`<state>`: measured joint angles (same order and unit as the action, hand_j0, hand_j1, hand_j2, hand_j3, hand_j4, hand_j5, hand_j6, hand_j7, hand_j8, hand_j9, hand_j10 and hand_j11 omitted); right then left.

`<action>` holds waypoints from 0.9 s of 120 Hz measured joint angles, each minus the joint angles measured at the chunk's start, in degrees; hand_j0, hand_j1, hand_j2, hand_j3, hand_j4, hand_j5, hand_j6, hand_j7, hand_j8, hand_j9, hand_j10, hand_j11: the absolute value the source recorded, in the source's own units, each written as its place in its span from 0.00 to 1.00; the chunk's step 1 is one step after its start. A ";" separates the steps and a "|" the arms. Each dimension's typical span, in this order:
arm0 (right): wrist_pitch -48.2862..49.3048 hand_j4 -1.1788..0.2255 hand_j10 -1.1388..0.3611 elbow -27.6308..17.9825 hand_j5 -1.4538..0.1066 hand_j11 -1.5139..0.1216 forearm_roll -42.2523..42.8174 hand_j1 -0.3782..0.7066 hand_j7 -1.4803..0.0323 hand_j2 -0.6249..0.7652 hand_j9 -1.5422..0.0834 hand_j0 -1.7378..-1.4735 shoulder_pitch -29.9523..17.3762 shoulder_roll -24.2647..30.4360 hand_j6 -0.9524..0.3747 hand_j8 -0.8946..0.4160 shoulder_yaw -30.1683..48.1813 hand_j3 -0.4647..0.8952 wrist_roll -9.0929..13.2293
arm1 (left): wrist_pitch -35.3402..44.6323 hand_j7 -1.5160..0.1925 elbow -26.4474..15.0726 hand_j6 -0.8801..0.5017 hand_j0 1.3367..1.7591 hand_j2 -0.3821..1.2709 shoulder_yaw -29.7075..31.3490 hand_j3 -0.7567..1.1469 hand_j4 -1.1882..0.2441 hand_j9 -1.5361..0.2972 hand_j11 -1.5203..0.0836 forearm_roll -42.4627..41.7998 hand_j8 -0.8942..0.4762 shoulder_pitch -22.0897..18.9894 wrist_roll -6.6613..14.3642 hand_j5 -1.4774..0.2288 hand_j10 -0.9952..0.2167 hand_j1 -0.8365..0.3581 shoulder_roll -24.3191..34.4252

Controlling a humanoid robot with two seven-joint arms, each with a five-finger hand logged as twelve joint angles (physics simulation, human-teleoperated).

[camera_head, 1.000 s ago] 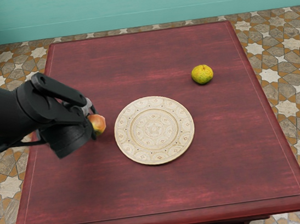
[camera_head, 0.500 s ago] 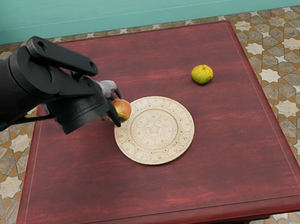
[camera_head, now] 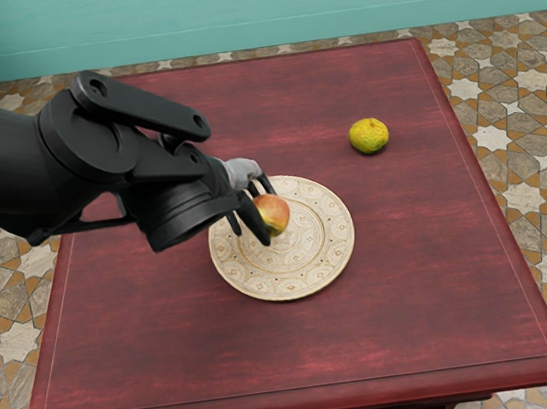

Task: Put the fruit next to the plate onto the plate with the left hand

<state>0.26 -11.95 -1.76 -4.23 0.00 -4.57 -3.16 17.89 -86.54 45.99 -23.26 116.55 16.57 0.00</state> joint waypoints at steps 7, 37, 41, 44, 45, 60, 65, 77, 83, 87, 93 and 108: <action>0.00 0.82 0.74 0.00 0.91 0.91 0.00 0.05 0.96 0.45 0.93 0.30 0.00 0.00 0.70 0.67 0.00 0.34 0.00 | 0.08 0.22 0.24 0.55 0.72 0.39 0.00 0.40 0.69 0.22 0.23 0.02 0.41 0.00 -0.03 0.18 0.18 0.36 0.00; 0.00 0.82 0.74 0.00 0.91 0.91 0.00 0.05 0.96 0.45 0.93 0.30 -0.02 0.00 0.70 0.67 0.00 0.34 0.00 | 0.20 0.62 0.62 0.55 0.75 0.29 0.03 0.40 0.73 0.59 0.66 0.41 0.51 -1.51 0.01 0.59 0.55 0.71 0.00; 0.00 0.82 0.74 0.00 0.91 0.91 0.00 0.05 0.96 0.45 0.93 0.30 -0.01 0.00 0.70 0.67 0.00 0.34 0.00 | 0.16 0.66 0.64 0.56 0.75 0.28 0.10 0.40 0.74 0.63 0.70 0.41 0.53 -1.26 0.02 0.63 0.59 0.75 0.00; 0.00 0.82 0.74 0.00 0.91 0.91 0.00 0.05 0.96 0.45 0.93 0.30 -0.02 0.00 0.70 0.67 0.00 0.34 0.00 | 0.13 0.68 0.64 0.57 0.75 0.28 0.22 0.40 0.75 0.65 0.73 0.37 0.55 -1.03 0.03 0.66 0.62 0.78 0.00; 0.00 0.82 0.74 0.00 0.91 0.91 0.00 0.05 0.96 0.45 0.93 0.30 -0.02 0.00 0.70 0.67 0.00 0.34 0.00 | 0.13 0.69 0.64 0.57 0.75 0.27 0.28 0.40 0.75 0.66 0.74 0.37 0.55 -1.00 0.03 0.67 0.63 0.79 0.00; 0.00 0.82 0.74 0.00 0.91 0.91 0.00 0.05 0.96 0.45 0.93 0.30 0.00 0.00 0.70 0.67 0.00 0.34 0.00 | -4.46 0.78 0.65 0.60 0.76 0.25 1.58 0.40 0.79 0.74 0.83 0.07 0.60 0.89 0.09 0.76 0.72 0.88 6.15; 0.00 0.82 0.74 0.00 0.91 0.91 0.00 0.05 0.96 0.45 0.93 0.30 0.00 0.00 0.70 0.67 0.00 0.34 0.00 | -11.52 0.80 0.63 0.61 0.76 0.25 3.57 0.40 0.80 0.76 0.86 0.00 0.61 5.13 0.10 0.78 0.74 0.90 12.04; 0.00 0.82 0.74 0.00 0.91 0.91 0.00 0.05 0.96 0.45 0.93 0.30 0.00 0.00 0.70 0.67 0.00 0.34 0.00 | -29.44 0.83 0.60 0.62 0.76 0.24 9.67 0.40 0.81 0.79 0.89 -0.04 0.62 7.27 0.12 0.81 0.77 0.94 28.48; 0.00 0.82 0.74 0.00 0.91 0.91 0.00 0.05 0.96 0.45 0.93 0.30 -0.01 0.00 0.70 0.67 0.00 0.34 0.00 | -37.99 0.85 0.59 0.62 0.76 0.24 11.85 0.40 0.81 0.80 0.90 0.14 0.63 7.02 0.13 0.82 0.78 0.95 33.73; 0.00 0.82 0.74 0.00 0.91 0.91 0.00 0.05 0.96 0.45 0.93 0.30 0.00 0.00 0.70 0.67 0.00 0.34 0.00 | -42.07 0.85 0.60 0.63 0.76 0.24 12.86 0.40 0.82 0.81 0.91 0.24 0.63 6.60 0.13 0.83 0.79 0.96 34.23; 0.00 0.82 0.74 0.00 0.91 0.91 0.00 0.05 0.96 0.45 0.93 0.30 -0.01 0.00 0.70 0.67 0.00 0.34 0.00 | -46.20 0.86 0.62 0.63 0.76 0.24 13.88 0.40 0.82 0.81 0.92 0.34 0.64 5.97 0.13 0.84 0.79 0.96 34.47; 0.00 0.82 0.74 0.00 0.91 0.91 0.00 0.05 0.96 0.45 0.93 0.30 -0.01 0.00 0.70 0.67 0.00 0.34 0.00 | -50.87 0.87 0.65 0.63 0.76 0.23 15.89 0.40 0.82 0.82 0.93 0.45 0.64 5.80 0.13 0.85 0.81 0.98 37.99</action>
